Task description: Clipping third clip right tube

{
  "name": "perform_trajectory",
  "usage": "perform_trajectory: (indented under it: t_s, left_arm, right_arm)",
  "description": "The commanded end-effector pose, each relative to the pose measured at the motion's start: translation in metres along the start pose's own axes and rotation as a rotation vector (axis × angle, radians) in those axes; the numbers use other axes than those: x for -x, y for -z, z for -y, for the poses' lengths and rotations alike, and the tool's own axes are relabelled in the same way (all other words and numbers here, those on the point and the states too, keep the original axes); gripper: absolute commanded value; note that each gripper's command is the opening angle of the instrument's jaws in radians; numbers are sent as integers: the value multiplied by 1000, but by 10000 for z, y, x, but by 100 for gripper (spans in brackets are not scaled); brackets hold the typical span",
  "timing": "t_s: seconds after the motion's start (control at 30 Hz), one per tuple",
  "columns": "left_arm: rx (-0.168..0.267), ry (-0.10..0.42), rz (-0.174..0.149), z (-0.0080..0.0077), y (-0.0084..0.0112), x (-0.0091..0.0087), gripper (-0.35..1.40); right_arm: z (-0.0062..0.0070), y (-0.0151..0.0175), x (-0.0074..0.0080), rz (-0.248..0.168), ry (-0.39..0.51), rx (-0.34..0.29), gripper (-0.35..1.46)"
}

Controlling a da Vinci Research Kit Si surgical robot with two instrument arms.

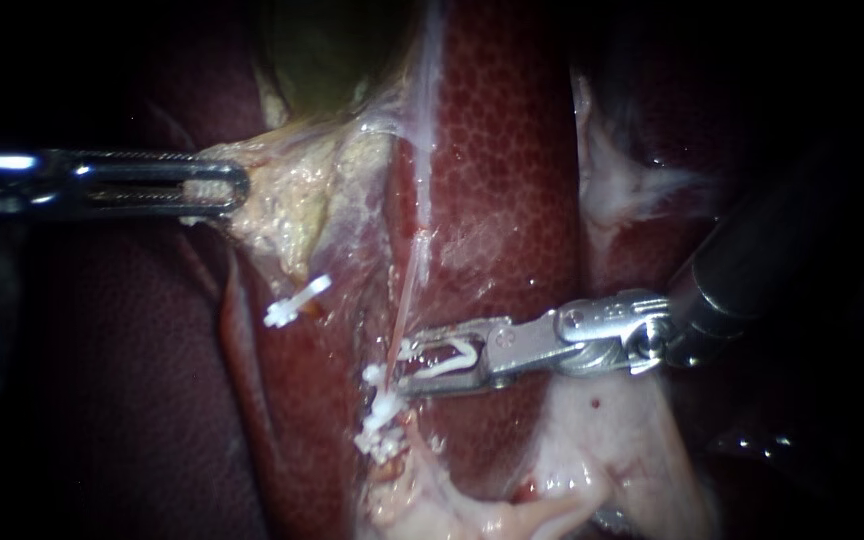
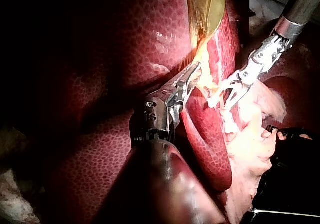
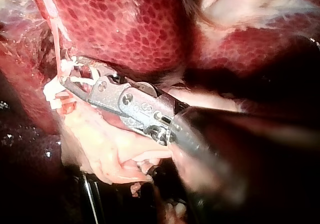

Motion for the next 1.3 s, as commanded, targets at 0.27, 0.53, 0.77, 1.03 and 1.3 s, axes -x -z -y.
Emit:
perform_trajectory:
  t_s: [0.27,0.53,0.77,1.03,1.3]
  left_arm:
    - [0,0,0,0,0,0,-5]
    - [0,0,0,0,0,0,-5]
    - [0,0,0,0,0,0,-5]
    - [0,0,0,0,1,0,-5]
    - [0,0,0,0,1,0,-5]
  right_arm:
    - [0,0,0,0,0,0,13]
    - [1,0,0,0,0,0,12]
    - [1,1,0,0,0,-4,9]
    - [0,15,-2,0,-3,-10,6]
    - [-2,50,-12,-48,-121,-28,20]
